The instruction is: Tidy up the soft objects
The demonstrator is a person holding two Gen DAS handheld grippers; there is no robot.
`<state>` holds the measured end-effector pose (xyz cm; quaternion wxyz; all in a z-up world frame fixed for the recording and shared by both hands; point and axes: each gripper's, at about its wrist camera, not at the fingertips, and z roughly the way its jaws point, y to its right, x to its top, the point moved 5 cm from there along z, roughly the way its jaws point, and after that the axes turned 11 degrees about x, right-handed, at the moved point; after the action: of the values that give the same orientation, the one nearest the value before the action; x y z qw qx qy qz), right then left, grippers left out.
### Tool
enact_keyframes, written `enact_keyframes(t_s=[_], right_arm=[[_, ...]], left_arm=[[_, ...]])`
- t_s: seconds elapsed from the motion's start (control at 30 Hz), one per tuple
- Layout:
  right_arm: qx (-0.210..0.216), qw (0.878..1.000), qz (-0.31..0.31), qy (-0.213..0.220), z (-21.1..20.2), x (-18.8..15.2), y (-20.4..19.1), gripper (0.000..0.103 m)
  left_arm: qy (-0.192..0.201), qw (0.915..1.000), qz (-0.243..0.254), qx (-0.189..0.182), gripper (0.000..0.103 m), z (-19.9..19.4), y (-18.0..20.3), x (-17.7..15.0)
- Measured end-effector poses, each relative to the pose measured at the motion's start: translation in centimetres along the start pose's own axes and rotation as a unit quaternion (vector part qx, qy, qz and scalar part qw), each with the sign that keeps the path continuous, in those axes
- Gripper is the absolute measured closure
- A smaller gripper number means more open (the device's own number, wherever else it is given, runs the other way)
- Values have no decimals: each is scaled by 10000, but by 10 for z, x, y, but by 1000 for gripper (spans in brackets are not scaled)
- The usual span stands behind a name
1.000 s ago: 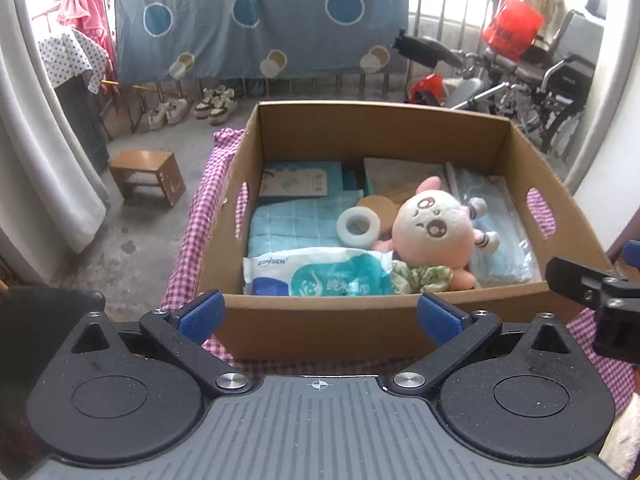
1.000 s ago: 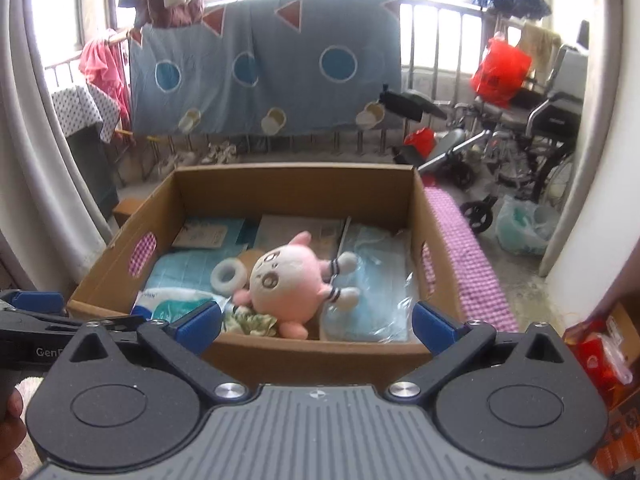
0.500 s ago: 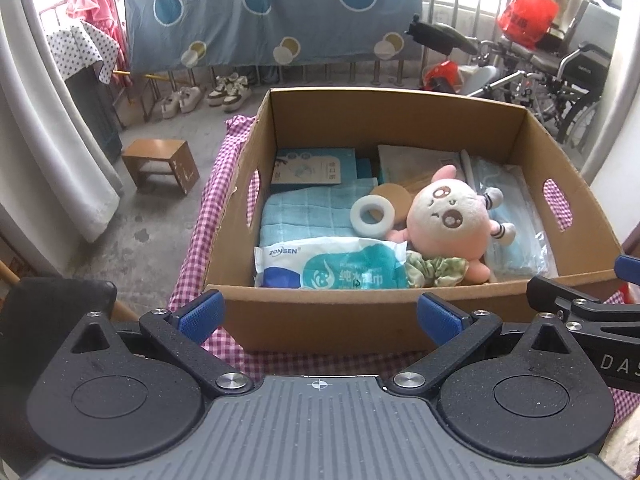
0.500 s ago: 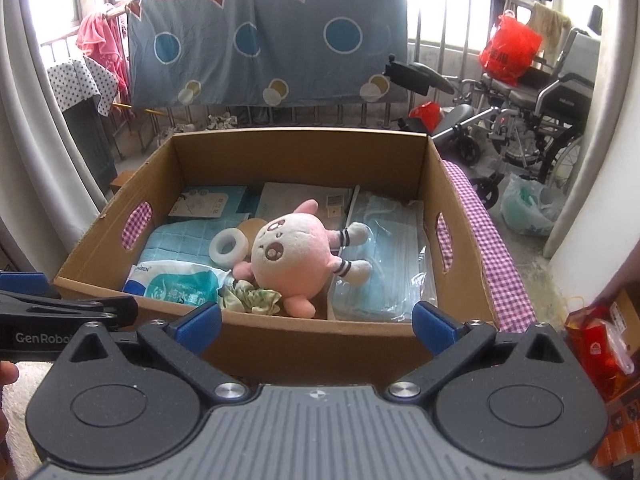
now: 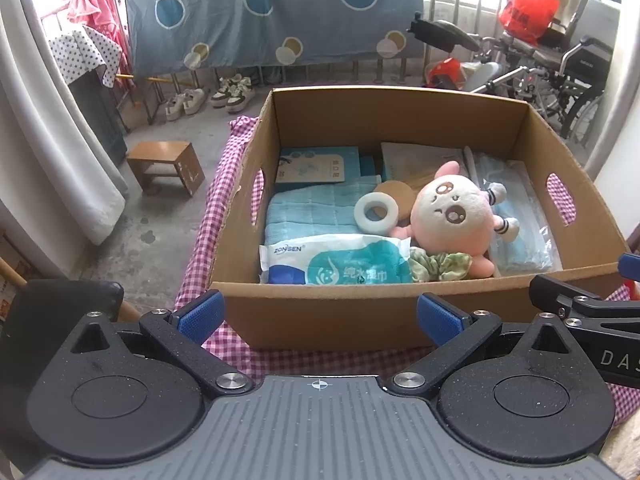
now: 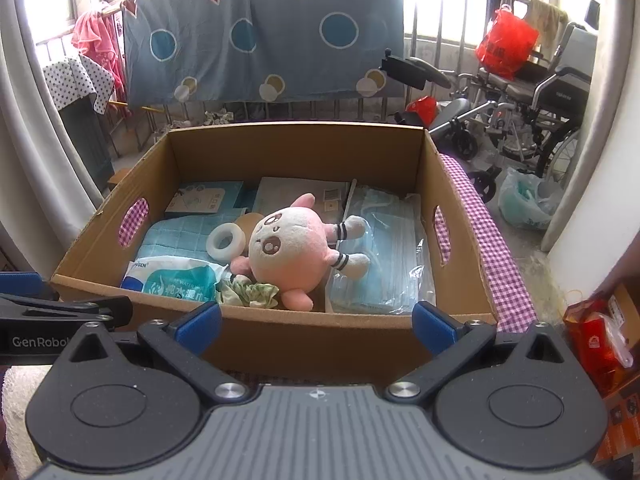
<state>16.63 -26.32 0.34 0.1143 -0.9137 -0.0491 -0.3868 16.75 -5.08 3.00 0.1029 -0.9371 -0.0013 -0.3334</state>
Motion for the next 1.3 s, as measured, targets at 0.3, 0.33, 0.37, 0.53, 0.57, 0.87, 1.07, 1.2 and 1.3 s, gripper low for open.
enact_keyframes(t_s=[0.3,0.33,0.37,0.53,0.57,0.87,1.07,1.2,1.3], right_arm=[[-33,10000,67,-13,-1,-3,0,0],[-38,10000,67,-16,-1,-3,1,0],[-42,10000,70,-19,-1,-3,1,0],[-27,9999,113,-29,-2,-3,3,0],[-22,9999,122,-30,-2,-3,3,0],[-53,9998,179,-28,-2,-5,5,0],[-90,9998,185,-35,-4,-6,5,0],[-83,9997,213,-49,-3,-6,5,0],[-90,9997,206,-45,-3,-6,5,0]], left_arm=[[-60,10000,19,-6,1,1,0,0],[-71,10000,21,-13,1,1,0,-1],[-83,10000,21,-20,1,1,0,-1],[-93,9999,47,-9,1,0,1,-1],[-79,10000,54,4,1,0,1,-1],[-79,9999,88,-3,1,0,4,0],[-94,9999,101,-35,1,0,6,0],[-95,9999,95,-41,1,0,6,0],[-97,9999,95,-44,1,0,6,0]])
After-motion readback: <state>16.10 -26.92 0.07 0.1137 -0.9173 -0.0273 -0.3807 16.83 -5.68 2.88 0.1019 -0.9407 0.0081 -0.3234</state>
